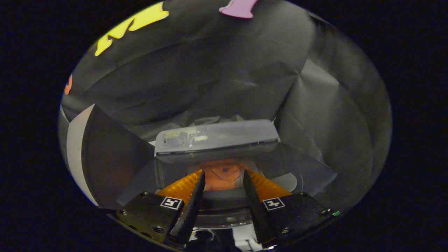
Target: Put the clothes into the washing machine and then close the washing machine lid.
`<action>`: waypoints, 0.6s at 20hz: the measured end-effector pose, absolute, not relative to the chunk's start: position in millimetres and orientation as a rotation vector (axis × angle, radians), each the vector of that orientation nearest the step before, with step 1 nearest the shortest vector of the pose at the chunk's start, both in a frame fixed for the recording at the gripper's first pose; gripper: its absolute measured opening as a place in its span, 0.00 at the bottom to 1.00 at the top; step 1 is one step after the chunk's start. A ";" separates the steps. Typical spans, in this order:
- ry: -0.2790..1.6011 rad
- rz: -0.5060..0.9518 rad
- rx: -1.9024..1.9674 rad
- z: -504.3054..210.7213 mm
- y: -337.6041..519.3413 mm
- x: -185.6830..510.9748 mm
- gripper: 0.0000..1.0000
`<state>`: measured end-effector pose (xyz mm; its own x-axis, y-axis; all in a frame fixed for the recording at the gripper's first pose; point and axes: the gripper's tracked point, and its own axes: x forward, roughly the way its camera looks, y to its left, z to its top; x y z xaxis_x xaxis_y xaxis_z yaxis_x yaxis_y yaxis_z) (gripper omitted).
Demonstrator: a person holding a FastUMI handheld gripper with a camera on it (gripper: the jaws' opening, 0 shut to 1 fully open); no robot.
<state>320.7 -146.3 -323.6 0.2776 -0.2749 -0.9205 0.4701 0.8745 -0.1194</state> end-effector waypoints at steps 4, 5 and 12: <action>1.194 -0.458 0.195 -334.2 -142.3 311.9 0.71; 1.196 -0.445 0.208 -335.4 -138.5 312.1 0.71; 1.252 -0.420 0.225 -334.5 -134.2 306.5 0.72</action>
